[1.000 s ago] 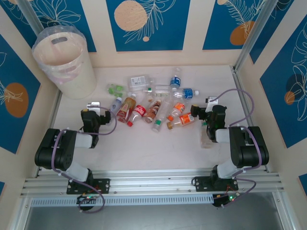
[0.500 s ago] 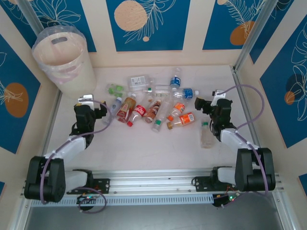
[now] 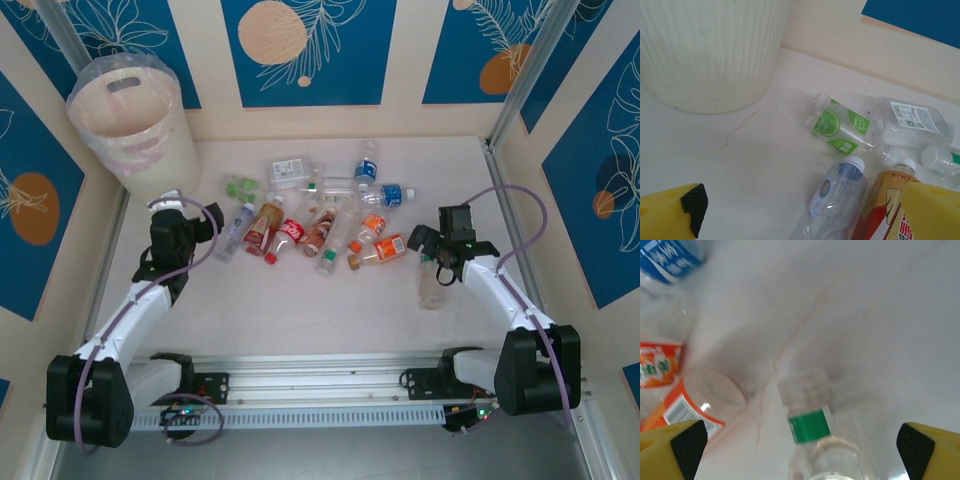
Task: Put the plastic bottles in the bin
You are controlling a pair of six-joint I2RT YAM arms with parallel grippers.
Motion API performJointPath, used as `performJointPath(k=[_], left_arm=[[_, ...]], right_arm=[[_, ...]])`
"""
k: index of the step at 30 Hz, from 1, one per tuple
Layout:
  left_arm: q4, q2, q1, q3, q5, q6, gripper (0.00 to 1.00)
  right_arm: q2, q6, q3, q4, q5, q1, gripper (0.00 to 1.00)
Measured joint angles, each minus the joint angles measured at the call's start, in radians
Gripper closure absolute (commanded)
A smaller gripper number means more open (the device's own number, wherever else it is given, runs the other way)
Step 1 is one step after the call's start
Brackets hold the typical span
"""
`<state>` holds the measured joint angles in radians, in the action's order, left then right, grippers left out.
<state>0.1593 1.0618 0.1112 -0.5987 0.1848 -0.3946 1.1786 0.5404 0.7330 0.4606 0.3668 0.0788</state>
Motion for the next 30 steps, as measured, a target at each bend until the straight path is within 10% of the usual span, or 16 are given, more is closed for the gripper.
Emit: performJointPath(k=[30], left_arm=[[-0.012,-0.047,0.000,0.018,-0.046,-0.042,0.00]], right_arm=[[0.103,0.252,-0.074,0.242,-0.003,0.146,0.09]])
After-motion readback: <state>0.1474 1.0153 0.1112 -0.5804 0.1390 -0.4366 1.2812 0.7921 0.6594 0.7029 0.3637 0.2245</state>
